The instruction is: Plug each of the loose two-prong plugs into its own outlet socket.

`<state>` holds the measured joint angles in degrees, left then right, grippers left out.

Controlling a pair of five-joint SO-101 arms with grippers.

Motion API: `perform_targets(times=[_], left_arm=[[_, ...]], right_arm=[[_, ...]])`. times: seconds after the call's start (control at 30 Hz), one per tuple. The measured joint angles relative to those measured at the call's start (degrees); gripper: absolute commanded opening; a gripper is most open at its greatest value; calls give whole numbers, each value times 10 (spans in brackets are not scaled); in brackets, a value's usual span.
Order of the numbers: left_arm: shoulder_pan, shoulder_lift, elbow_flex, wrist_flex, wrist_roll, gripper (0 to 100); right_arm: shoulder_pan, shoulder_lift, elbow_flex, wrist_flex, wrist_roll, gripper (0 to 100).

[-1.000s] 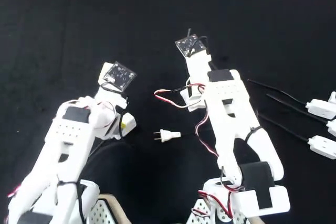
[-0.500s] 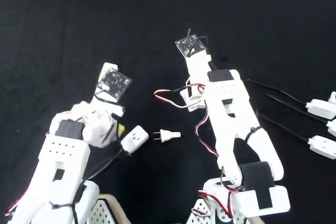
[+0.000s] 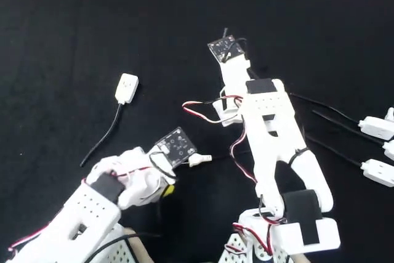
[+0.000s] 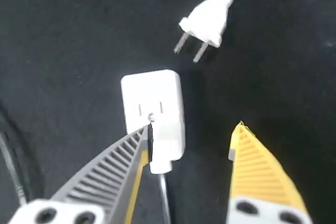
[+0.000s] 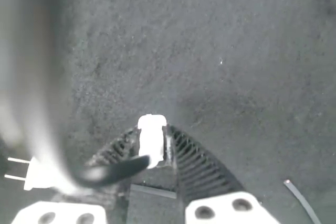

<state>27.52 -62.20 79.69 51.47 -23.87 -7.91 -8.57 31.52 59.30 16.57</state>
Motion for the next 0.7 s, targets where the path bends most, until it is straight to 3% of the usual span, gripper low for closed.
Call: perform_targets(times=[0.2,0.4,0.7], left_arm=[[-1,191,-58,-69,8,245],[-61,345,-163,-49,4,245],[-121,377,-176,-16,-47,245]], right_arm=[[0,0,0,0,0,11],[0,0,0,0,0,11],[0,0,0,0,0,11]])
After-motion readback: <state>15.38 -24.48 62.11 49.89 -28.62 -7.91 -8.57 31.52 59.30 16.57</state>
